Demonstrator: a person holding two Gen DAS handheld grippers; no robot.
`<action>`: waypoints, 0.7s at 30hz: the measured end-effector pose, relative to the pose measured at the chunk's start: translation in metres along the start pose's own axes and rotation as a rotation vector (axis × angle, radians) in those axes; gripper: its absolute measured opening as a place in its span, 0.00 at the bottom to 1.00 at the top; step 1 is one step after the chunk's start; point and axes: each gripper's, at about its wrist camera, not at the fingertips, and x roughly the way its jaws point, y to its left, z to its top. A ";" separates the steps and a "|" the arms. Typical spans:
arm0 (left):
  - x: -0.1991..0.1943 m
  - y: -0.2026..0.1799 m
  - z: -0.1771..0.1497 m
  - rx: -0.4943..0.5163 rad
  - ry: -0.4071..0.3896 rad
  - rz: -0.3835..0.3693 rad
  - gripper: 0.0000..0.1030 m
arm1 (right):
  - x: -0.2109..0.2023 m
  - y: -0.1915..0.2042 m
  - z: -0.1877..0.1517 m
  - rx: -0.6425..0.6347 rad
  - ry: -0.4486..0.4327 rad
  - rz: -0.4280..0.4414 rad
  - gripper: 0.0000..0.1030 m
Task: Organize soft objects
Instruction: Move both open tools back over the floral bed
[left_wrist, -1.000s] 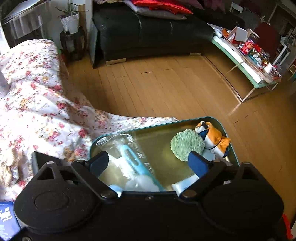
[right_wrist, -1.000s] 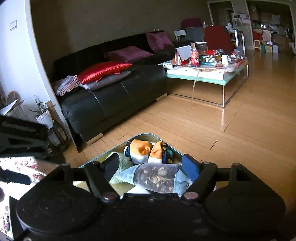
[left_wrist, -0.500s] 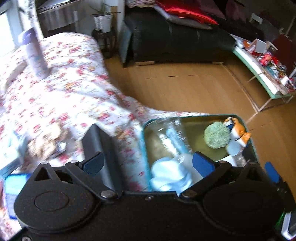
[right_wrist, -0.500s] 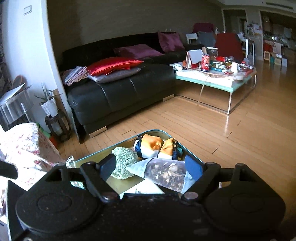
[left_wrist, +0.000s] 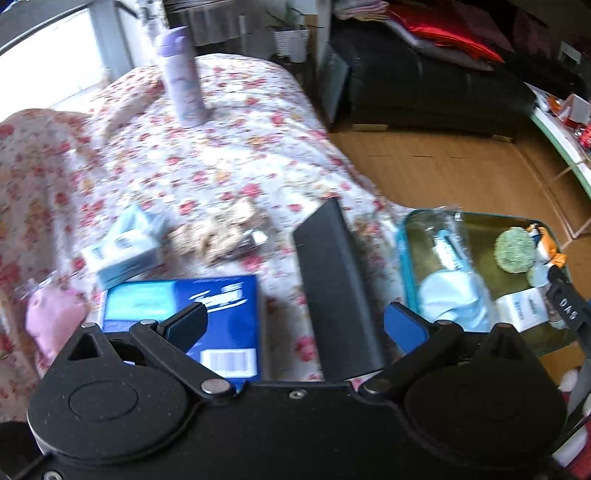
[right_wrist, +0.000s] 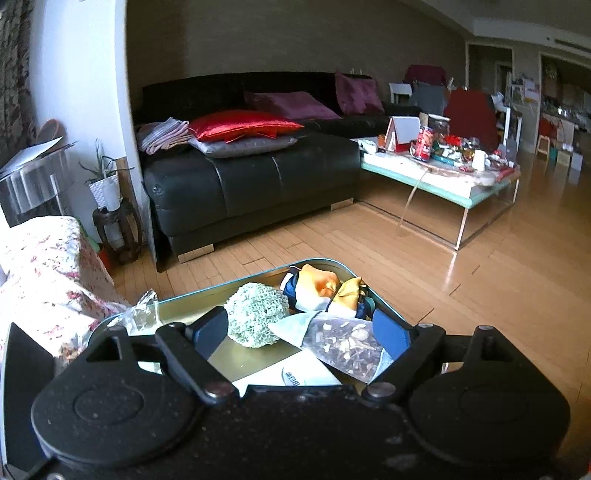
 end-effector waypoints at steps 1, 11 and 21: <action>-0.002 0.006 -0.003 -0.007 -0.003 0.008 0.96 | 0.000 0.000 0.000 -0.005 0.000 0.003 0.83; -0.012 0.068 -0.026 -0.106 0.001 0.078 0.96 | -0.008 0.006 -0.005 -0.047 0.004 0.025 0.88; -0.023 0.152 -0.045 -0.239 -0.017 0.201 0.96 | -0.020 0.014 -0.011 -0.092 0.022 0.057 0.90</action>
